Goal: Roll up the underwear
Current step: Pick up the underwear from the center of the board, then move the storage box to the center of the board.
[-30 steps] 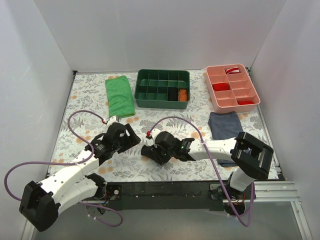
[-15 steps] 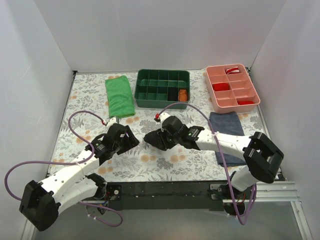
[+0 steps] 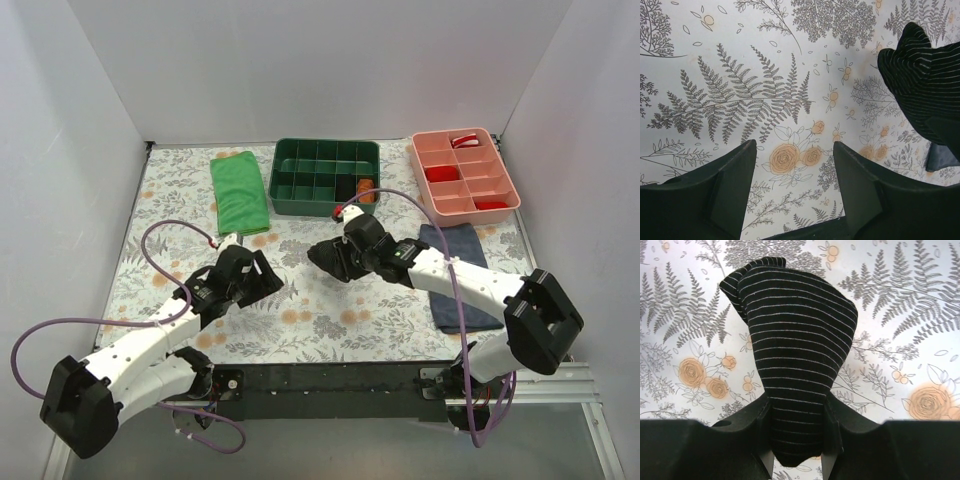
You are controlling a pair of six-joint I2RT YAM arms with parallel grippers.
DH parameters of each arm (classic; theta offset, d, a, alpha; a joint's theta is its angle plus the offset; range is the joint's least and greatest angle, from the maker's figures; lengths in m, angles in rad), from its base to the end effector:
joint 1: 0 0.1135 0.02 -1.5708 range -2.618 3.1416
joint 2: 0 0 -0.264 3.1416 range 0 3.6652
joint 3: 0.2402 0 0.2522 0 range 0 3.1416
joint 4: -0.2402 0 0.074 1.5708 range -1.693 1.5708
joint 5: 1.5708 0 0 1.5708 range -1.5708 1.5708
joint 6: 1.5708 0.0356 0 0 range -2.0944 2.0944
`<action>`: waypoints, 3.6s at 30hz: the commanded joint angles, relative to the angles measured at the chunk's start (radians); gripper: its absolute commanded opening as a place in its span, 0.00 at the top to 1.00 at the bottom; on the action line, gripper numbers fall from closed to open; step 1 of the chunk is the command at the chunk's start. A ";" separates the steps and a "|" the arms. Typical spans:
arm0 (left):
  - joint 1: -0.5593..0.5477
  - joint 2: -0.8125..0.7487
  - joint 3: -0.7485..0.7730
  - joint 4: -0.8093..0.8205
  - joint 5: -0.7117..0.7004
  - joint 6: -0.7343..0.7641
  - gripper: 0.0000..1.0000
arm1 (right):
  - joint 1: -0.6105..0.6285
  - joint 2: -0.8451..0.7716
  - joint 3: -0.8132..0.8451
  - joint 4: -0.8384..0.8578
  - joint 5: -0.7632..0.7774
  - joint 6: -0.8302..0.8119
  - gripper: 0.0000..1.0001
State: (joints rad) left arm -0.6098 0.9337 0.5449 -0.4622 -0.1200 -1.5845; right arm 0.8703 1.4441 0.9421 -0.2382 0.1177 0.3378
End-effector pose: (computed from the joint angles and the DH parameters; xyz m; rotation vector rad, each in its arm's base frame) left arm 0.1537 -0.1021 0.2062 -1.2681 2.2674 -0.7985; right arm 0.2037 0.2351 0.2364 -0.5600 2.2856 0.4751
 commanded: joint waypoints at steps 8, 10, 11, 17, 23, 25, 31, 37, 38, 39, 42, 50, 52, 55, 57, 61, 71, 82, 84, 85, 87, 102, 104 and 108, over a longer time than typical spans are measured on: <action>0.005 0.080 -0.013 0.036 0.057 0.032 0.37 | -0.140 -0.018 0.299 -0.170 0.184 -0.036 0.99; 0.007 0.089 -0.013 0.039 0.063 0.041 0.37 | -0.171 0.010 0.372 -0.187 0.192 -0.039 0.99; 0.005 0.088 -0.013 0.040 0.065 0.041 0.37 | -0.177 0.047 0.400 -0.196 0.198 -0.042 0.99; 0.005 0.070 -0.013 0.053 0.080 0.060 0.33 | -0.200 0.255 0.657 -0.257 0.258 -0.052 0.99; 0.007 0.073 -0.005 0.050 0.118 0.080 0.33 | -0.200 0.522 0.996 -0.318 0.350 -0.043 0.99; 0.007 0.068 -0.002 0.043 0.149 0.084 0.33 | -0.200 0.646 1.118 -0.360 0.381 -0.049 0.99; 0.008 0.050 -0.008 0.042 0.168 0.080 0.33 | -0.188 0.843 1.414 -0.500 0.491 -0.065 0.99; 0.008 0.065 -0.026 0.063 0.184 0.089 0.33 | -0.177 0.823 1.302 -0.463 0.554 -0.059 0.99; 0.008 0.071 -0.023 0.063 0.184 0.092 0.33 | -0.172 0.831 1.310 -0.461 0.559 -0.068 0.99; 0.008 0.074 -0.022 0.065 0.186 0.099 0.33 | -0.165 0.838 1.320 -0.461 0.563 -0.081 0.99; 0.008 0.083 -0.016 0.060 0.180 0.101 0.33 | -0.156 0.887 1.362 -0.470 0.554 -0.100 0.99; 0.008 0.085 -0.014 0.068 0.191 0.090 0.33 | -0.156 0.955 1.391 -0.500 0.553 -0.105 0.99; 0.008 0.090 -0.014 0.066 0.191 0.096 0.33 | -0.152 0.946 1.370 -0.495 0.569 -0.091 0.99; 0.008 0.097 -0.017 0.063 0.191 0.101 0.33 | -0.151 0.926 1.336 -0.457 0.577 -0.095 0.99; 0.008 0.099 -0.019 0.063 0.191 0.101 0.33 | -0.151 0.952 1.385 -0.489 0.585 -0.092 0.99; 0.008 0.106 -0.020 0.063 0.192 0.104 0.33 | -0.154 0.972 1.394 -0.493 0.583 -0.089 0.99; 0.008 0.129 -0.014 0.065 0.194 0.109 0.33 | -0.154 1.000 1.405 -0.423 0.473 -0.095 0.99; 0.010 0.137 -0.019 0.060 0.186 0.103 0.33 | -0.203 1.001 1.286 -0.394 0.215 0.036 0.99; 0.010 0.136 -0.020 0.056 0.181 0.103 0.33 | -0.208 0.986 1.232 -0.388 0.194 0.067 0.99; 0.010 0.134 -0.020 0.053 0.180 0.103 0.33 | -0.214 0.981 1.215 -0.383 0.169 0.076 0.99; 0.012 0.131 -0.023 0.050 0.178 0.101 0.33 | -0.221 0.969 1.166 -0.385 0.145 0.108 0.99; 0.012 0.159 -0.025 0.076 0.201 0.093 0.33 | -0.237 0.690 0.781 -0.316 0.257 0.038 0.99; 0.012 0.162 -0.028 0.079 0.204 0.093 0.33 | -0.235 0.658 0.764 -0.305 0.270 0.023 0.99; 0.012 0.166 -0.026 0.079 0.201 0.096 0.33 | -0.225 0.596 0.765 -0.297 0.335 0.017 0.99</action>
State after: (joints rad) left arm -0.6041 1.1015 0.5297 -0.3962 0.0727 -1.4925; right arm 0.6418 2.1349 1.7161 -0.4892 0.3599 0.3801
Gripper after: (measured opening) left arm 0.665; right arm 0.388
